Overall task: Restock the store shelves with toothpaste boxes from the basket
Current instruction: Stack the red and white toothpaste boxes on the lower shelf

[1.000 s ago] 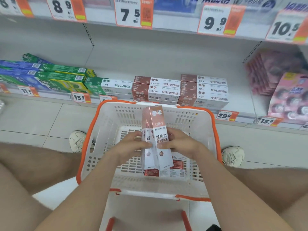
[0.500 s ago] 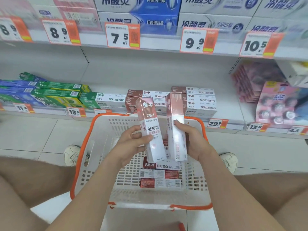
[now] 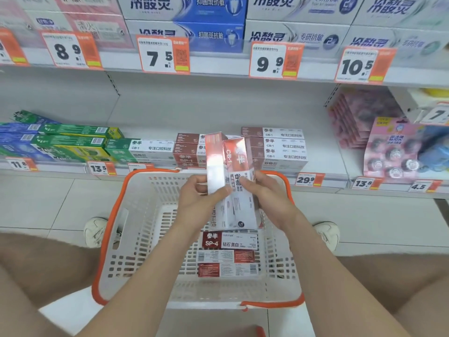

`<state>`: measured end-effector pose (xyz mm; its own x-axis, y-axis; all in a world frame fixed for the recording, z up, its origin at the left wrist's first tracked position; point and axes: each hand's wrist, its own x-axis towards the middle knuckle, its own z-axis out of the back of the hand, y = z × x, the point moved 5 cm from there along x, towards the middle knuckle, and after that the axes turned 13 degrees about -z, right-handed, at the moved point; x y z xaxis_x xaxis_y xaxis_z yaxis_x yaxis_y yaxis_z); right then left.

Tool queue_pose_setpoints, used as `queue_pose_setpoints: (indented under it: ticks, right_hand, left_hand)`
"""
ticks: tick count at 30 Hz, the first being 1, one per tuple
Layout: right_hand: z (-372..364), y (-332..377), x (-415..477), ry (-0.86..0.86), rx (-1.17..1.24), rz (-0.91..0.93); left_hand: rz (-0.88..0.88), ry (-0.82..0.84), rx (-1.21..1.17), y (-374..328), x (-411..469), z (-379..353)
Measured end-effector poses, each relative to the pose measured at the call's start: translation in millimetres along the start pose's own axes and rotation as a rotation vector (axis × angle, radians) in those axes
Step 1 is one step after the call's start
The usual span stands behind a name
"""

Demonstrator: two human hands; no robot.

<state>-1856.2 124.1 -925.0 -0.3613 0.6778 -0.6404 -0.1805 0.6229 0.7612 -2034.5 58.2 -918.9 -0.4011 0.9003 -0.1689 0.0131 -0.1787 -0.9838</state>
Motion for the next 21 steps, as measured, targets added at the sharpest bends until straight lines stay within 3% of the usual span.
queue_pose_setpoints:
  ticks: [3, 5, 9, 13, 21]
  right_hand:
    - [-9, -6, 3, -0.082, 0.042, -0.011]
    - [-10, -5, 4, -0.111, 0.045, 0.048]
    - [-1, -3, 6, -0.111, 0.167, 0.025]
    - [15, 3, 5, -0.149, 0.200, 0.026]
    - [18, 9, 0, -0.191, -0.059, -0.004]
  left_hand:
    - [-0.085, -0.010, 0.119, -6, -5, -12]
    - [-0.050, 0.026, 0.117, -3, -2, -15]
    - [0.099, 0.126, -0.134, 0, 4, -17]
    - [0.113, 0.237, -0.275, -3, 7, -20]
    - [-0.086, 0.252, 0.135, -11, -4, -43]
